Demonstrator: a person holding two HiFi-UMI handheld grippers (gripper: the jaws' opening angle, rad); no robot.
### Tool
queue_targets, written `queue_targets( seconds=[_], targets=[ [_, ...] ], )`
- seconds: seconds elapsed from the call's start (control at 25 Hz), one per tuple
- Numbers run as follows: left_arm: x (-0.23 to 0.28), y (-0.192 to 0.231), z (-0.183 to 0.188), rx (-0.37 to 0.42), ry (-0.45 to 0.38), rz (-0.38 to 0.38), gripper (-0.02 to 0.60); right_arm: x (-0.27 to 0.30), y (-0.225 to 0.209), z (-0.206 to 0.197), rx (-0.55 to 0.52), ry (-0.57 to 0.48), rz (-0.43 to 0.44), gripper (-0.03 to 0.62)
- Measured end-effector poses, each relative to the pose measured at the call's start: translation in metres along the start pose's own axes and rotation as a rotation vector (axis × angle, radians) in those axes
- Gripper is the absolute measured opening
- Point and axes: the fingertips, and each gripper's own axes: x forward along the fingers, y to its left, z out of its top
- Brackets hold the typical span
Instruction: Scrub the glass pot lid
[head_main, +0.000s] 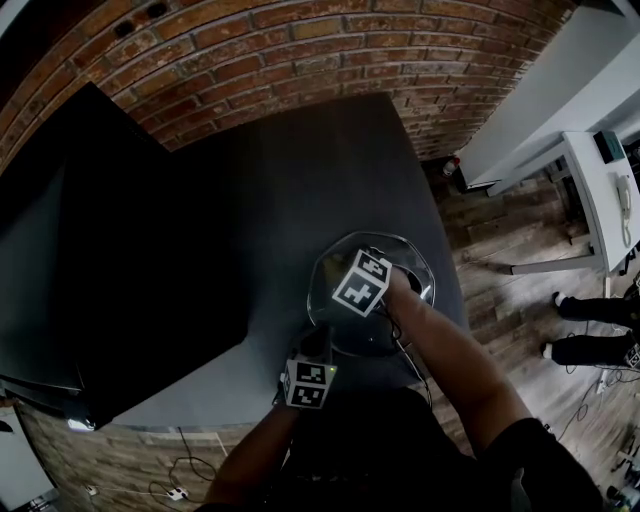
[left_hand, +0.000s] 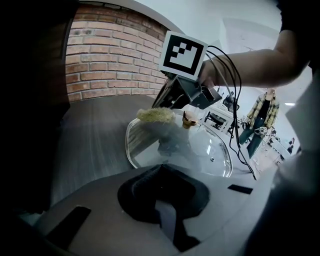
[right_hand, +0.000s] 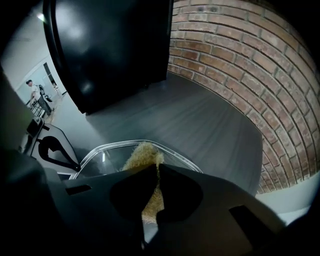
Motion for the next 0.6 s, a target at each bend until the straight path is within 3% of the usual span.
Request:
queue_targets(
  seconds=[0.6],
  targets=[
    [0.0,0.002,0.005,-0.003,-0.01,0.003,0.032,-0.023,-0.062,-0.064,0.315,-0.024,-0.07,0.025]
  ],
)
